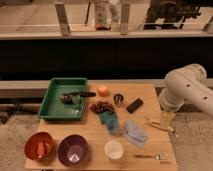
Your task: Place sponge in red bowl
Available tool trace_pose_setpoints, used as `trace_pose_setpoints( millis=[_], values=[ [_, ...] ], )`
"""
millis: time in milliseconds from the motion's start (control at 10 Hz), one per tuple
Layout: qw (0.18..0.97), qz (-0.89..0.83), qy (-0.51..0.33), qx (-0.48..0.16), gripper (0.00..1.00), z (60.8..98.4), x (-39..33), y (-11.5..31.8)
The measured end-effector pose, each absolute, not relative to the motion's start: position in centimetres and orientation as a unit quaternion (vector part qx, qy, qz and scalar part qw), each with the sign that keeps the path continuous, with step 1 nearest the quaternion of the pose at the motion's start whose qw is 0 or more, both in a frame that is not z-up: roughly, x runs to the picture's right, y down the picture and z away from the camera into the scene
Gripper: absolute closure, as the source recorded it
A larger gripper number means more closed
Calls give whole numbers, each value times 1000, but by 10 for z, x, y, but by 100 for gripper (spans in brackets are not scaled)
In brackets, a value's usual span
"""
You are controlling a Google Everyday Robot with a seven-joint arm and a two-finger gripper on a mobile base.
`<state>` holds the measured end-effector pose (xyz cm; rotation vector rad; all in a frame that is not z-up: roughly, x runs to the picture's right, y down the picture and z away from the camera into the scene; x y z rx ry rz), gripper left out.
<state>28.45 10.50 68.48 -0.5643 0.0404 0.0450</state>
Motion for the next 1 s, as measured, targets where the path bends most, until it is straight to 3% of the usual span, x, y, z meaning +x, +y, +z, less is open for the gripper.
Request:
trace_pose_setpoints(
  millis=[1000],
  values=[
    [960, 22, 20, -278, 20, 685, 285, 105]
  ],
)
